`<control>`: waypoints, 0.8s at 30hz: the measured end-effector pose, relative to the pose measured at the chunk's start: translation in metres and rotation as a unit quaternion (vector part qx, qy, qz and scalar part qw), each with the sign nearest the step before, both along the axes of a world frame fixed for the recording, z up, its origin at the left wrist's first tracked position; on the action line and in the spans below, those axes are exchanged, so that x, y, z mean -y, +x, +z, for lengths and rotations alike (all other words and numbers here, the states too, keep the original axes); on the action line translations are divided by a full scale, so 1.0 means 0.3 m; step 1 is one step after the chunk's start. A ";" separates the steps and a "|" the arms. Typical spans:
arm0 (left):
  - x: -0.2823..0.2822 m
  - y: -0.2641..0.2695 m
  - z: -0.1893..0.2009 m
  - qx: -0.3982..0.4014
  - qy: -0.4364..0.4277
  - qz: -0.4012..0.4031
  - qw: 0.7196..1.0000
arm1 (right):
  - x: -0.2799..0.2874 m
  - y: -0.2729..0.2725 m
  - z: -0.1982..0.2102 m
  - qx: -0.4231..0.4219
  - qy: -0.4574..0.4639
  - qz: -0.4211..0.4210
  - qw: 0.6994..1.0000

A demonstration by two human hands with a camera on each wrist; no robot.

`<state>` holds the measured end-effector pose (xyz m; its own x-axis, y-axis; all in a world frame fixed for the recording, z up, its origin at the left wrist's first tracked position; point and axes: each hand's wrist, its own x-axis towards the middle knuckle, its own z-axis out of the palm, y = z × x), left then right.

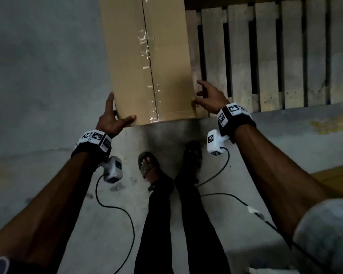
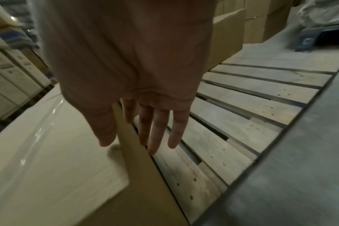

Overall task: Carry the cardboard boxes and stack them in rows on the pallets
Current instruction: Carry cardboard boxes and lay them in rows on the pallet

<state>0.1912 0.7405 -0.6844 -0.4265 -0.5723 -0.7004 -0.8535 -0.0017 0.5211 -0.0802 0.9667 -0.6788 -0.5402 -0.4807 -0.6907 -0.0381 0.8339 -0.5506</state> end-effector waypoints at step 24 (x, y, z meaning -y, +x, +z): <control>0.009 0.002 -0.022 -0.001 -0.025 -0.025 0.999 | 0.011 0.048 -0.044 -0.039 0.031 0.030 0.998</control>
